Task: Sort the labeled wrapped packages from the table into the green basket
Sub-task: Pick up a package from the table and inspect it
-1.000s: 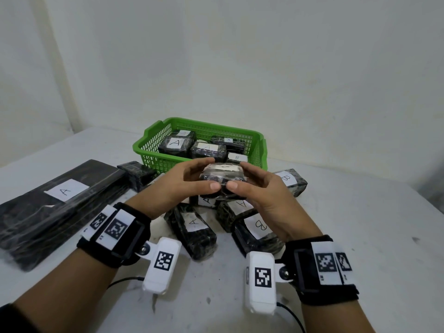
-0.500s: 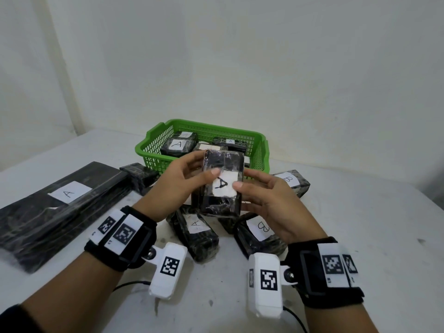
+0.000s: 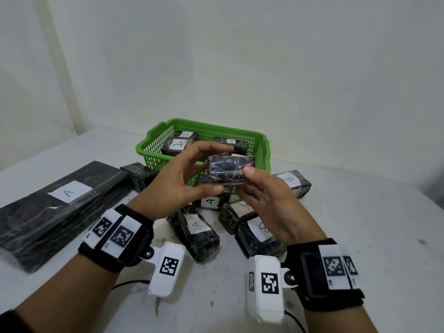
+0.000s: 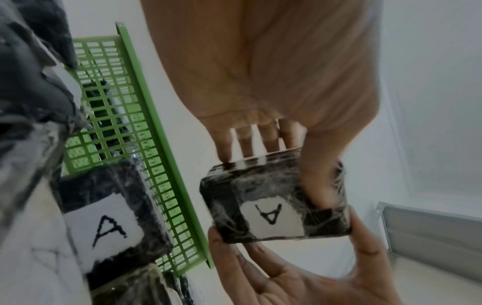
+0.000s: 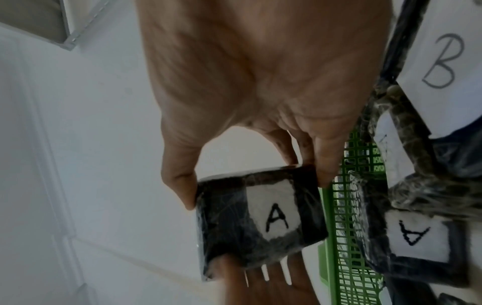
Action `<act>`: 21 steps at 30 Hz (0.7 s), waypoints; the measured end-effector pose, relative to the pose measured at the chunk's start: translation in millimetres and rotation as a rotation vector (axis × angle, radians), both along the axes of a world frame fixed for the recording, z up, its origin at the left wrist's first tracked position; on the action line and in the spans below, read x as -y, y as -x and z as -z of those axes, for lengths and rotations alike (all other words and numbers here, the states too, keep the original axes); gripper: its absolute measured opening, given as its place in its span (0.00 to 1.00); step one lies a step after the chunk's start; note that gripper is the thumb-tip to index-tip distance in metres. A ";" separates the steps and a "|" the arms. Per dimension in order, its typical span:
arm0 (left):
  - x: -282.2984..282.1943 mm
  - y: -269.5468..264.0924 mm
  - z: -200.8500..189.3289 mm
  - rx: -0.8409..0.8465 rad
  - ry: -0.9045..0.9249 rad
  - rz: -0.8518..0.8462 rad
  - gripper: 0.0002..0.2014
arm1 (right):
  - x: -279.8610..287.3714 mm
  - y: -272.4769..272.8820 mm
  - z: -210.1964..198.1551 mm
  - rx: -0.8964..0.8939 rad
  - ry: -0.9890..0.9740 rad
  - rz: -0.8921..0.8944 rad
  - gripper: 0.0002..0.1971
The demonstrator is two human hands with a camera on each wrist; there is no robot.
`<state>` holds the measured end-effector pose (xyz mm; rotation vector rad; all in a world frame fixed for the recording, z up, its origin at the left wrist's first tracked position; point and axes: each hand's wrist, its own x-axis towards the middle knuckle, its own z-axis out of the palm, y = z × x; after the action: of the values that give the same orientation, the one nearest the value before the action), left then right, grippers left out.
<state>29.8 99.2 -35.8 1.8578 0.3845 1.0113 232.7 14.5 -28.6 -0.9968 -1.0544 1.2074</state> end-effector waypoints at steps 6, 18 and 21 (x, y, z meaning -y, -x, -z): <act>-3.2 -4.1 8.6 -0.100 0.314 0.008 0.45 | -5.5 -6.1 5.9 0.008 0.003 0.001 0.57; 0.9 -9.1 6.3 0.009 0.393 0.061 0.37 | -4.1 -3.8 9.6 0.068 -0.008 0.001 0.52; 3.5 -8.0 5.3 0.041 0.467 0.170 0.41 | -6.4 -5.8 10.2 0.034 -0.017 0.005 0.49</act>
<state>37.8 95.7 -41.2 1.4207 0.3919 0.7651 238.5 20.9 -38.8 -1.0091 -1.0862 1.1792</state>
